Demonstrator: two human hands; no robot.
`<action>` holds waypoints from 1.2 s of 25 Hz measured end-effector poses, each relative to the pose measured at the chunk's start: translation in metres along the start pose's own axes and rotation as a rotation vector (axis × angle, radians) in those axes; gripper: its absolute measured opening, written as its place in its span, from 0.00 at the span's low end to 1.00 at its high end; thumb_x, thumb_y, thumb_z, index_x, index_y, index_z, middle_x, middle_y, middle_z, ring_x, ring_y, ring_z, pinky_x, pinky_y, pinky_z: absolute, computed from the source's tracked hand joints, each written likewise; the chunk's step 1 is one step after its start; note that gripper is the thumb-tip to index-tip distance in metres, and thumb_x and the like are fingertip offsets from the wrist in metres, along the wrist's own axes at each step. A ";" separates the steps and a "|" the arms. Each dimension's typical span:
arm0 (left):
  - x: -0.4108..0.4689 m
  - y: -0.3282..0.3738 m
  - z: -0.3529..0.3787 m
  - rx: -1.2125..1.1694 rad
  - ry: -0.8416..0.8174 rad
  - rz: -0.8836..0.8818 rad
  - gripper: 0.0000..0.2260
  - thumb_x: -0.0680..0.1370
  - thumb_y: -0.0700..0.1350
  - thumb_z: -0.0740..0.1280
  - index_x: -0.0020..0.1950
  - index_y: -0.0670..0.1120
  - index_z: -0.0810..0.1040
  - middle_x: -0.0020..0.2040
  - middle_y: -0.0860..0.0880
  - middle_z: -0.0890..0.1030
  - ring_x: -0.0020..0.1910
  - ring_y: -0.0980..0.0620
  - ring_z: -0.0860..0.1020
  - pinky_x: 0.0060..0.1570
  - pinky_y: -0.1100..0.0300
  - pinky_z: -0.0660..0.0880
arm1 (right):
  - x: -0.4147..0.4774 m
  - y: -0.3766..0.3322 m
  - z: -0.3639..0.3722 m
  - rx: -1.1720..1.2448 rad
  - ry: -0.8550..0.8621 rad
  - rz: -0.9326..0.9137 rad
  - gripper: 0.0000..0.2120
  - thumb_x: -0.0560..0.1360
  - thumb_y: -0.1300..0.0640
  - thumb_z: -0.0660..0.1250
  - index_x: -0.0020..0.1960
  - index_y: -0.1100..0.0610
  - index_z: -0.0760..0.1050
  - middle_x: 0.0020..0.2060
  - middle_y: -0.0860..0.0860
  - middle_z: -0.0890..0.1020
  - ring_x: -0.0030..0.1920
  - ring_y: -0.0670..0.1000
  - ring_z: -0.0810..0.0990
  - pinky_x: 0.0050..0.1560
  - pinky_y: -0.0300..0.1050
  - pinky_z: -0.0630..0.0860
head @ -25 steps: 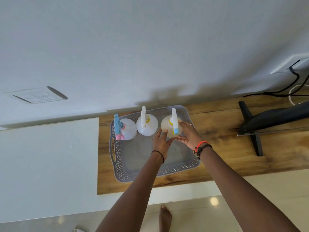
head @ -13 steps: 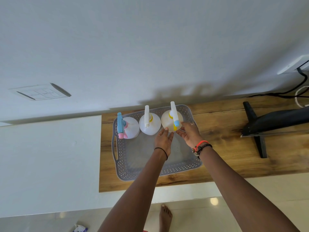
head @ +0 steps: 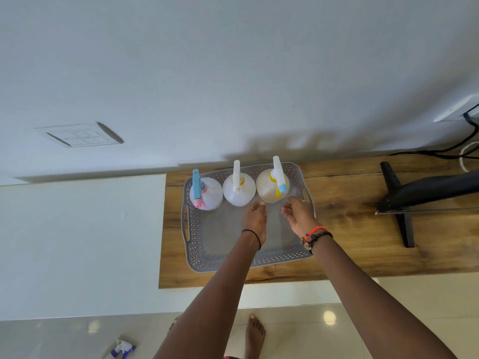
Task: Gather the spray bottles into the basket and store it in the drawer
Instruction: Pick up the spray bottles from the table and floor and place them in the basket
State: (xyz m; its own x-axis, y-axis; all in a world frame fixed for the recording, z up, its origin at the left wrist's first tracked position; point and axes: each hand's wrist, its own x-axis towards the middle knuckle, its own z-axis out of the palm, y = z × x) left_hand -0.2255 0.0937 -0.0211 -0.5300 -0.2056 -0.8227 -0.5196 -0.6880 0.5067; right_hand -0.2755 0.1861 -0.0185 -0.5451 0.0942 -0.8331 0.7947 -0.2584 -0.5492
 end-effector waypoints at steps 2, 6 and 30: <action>-0.010 -0.001 -0.007 0.032 0.020 0.015 0.20 0.81 0.40 0.60 0.72 0.38 0.63 0.68 0.41 0.70 0.67 0.48 0.70 0.66 0.60 0.68 | -0.012 0.009 -0.001 0.004 0.008 0.012 0.09 0.80 0.63 0.57 0.41 0.58 0.68 0.33 0.53 0.70 0.32 0.47 0.70 0.31 0.35 0.72; -0.038 -0.009 -0.028 0.180 0.097 0.133 0.16 0.81 0.43 0.60 0.66 0.38 0.70 0.56 0.45 0.75 0.58 0.49 0.74 0.58 0.58 0.73 | -0.047 0.035 -0.003 -0.024 0.013 0.032 0.10 0.80 0.64 0.57 0.40 0.58 0.68 0.33 0.54 0.71 0.32 0.49 0.70 0.36 0.40 0.71; -0.253 -0.115 -0.396 0.095 0.616 0.427 0.09 0.80 0.48 0.61 0.54 0.45 0.78 0.53 0.47 0.82 0.55 0.51 0.78 0.54 0.62 0.70 | -0.276 0.308 0.058 -0.366 -0.236 0.051 0.08 0.77 0.64 0.59 0.41 0.56 0.70 0.35 0.51 0.72 0.35 0.47 0.71 0.39 0.38 0.73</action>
State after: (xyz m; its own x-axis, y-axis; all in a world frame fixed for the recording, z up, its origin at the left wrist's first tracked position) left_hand 0.2339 -0.0507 0.0268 -0.2427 -0.8120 -0.5308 -0.4232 -0.4037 0.8111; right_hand 0.1044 0.0249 0.0455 -0.5149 -0.1433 -0.8452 0.8413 0.1052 -0.5303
